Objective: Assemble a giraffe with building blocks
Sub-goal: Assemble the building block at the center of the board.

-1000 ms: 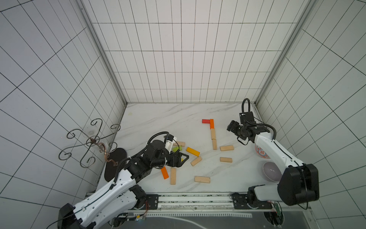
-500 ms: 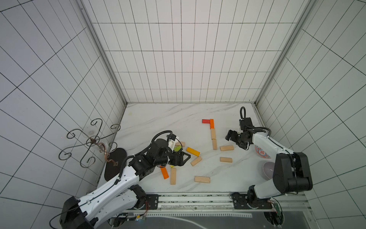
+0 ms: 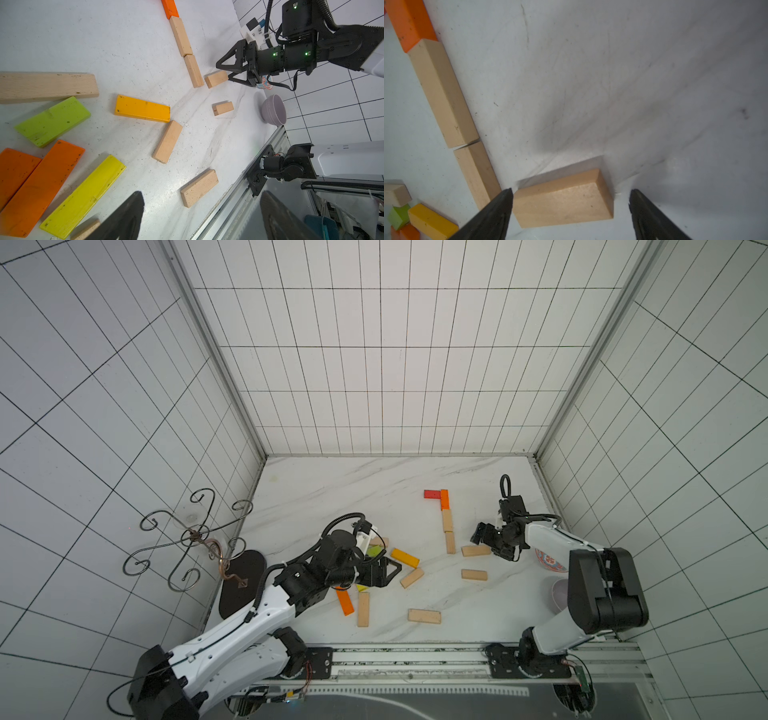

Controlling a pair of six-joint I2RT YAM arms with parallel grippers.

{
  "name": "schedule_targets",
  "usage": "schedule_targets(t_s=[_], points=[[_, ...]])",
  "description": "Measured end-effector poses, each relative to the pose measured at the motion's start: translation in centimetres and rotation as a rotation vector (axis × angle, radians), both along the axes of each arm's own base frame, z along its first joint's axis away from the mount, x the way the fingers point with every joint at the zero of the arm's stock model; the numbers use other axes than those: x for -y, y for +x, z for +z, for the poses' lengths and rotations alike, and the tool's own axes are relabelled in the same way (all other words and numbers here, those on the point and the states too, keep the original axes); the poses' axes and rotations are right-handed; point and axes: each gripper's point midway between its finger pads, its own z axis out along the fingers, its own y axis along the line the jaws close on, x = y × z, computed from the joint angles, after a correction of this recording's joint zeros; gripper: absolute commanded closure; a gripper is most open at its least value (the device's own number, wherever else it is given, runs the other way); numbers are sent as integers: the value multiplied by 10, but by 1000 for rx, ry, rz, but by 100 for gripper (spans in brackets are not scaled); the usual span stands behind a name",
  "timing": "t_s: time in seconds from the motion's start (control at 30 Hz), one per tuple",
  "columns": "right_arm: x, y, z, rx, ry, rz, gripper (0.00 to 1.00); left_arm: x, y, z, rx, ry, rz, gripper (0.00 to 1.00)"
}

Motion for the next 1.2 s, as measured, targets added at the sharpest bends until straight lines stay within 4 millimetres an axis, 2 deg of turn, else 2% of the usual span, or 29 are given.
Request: schedule_targets(t_s=[0.23,0.73,1.2], points=[[-5,2,-1,28,34,1,22,2,2,2,8,-8,0,12],[-11,-7,1,34,89,-37,21,4,4,4,18,-16,-1,12],[-18,-14,-1,17,104,-41,29,4,4,5,23,-21,-2,12]])
